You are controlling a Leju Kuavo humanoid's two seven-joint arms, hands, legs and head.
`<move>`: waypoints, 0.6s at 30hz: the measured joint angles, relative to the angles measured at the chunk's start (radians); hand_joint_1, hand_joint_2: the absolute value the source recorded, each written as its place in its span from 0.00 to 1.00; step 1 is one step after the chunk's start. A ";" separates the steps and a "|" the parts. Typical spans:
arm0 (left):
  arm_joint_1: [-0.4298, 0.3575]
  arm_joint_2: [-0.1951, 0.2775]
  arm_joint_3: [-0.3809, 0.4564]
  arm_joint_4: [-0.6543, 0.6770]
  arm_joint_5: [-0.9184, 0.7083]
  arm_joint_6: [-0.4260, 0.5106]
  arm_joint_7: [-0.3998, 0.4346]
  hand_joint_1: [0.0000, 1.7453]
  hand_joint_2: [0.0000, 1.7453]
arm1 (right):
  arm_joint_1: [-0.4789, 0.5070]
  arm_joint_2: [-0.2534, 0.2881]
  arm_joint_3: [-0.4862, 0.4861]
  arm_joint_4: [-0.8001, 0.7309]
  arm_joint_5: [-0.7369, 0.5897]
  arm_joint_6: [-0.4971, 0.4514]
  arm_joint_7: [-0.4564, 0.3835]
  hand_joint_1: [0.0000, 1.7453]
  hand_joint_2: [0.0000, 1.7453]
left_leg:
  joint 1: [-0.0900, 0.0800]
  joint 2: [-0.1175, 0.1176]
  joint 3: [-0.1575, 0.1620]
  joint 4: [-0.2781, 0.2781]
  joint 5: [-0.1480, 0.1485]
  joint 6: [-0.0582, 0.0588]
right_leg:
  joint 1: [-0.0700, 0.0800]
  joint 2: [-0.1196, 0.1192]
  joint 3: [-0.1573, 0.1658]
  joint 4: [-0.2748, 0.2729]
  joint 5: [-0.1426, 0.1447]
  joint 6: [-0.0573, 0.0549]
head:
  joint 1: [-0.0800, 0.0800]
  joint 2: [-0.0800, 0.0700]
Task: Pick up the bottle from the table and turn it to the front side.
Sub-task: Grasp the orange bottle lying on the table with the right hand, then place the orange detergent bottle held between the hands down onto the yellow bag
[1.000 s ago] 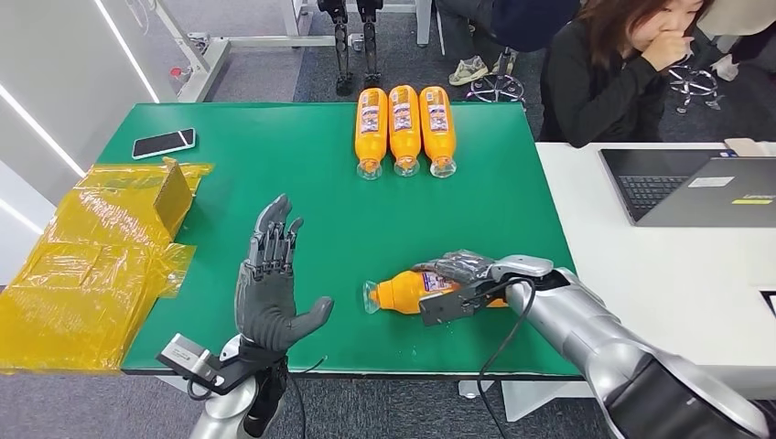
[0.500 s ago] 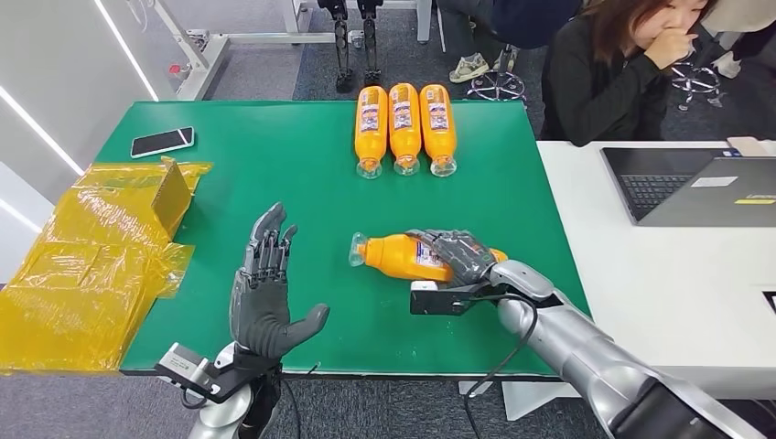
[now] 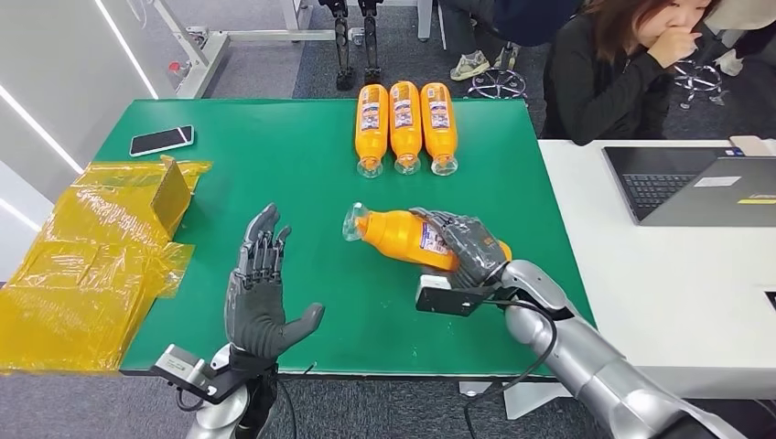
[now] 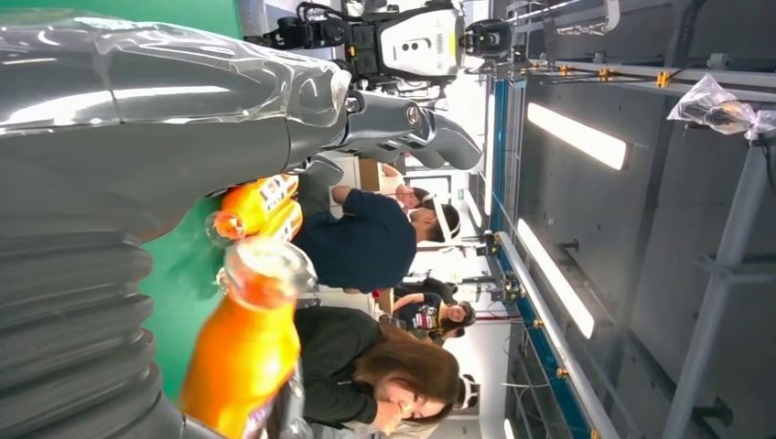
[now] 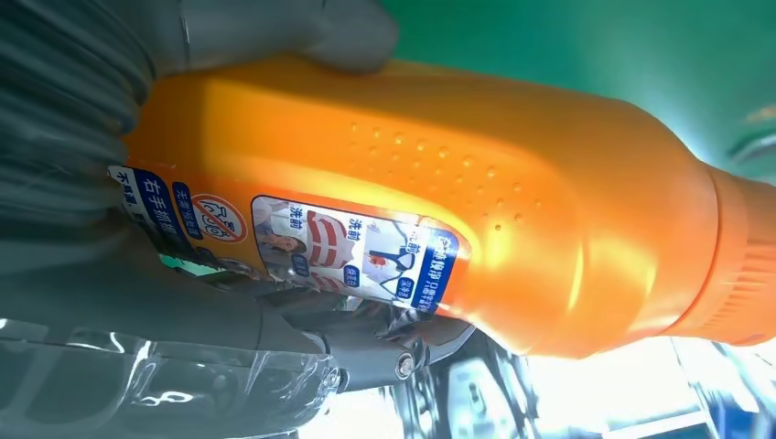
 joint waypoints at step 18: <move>-0.027 -0.010 0.001 0.011 -0.002 -0.038 0.000 0.00 1.00 | 0.418 -0.020 -0.126 -0.499 0.089 -0.164 -0.047 1.00 1.00 | 0.000 0.001 -0.002 -0.001 -0.002 -0.001 | 0.000 0.000 -0.002 0.000 -0.002 0.000 | 0.000 0.000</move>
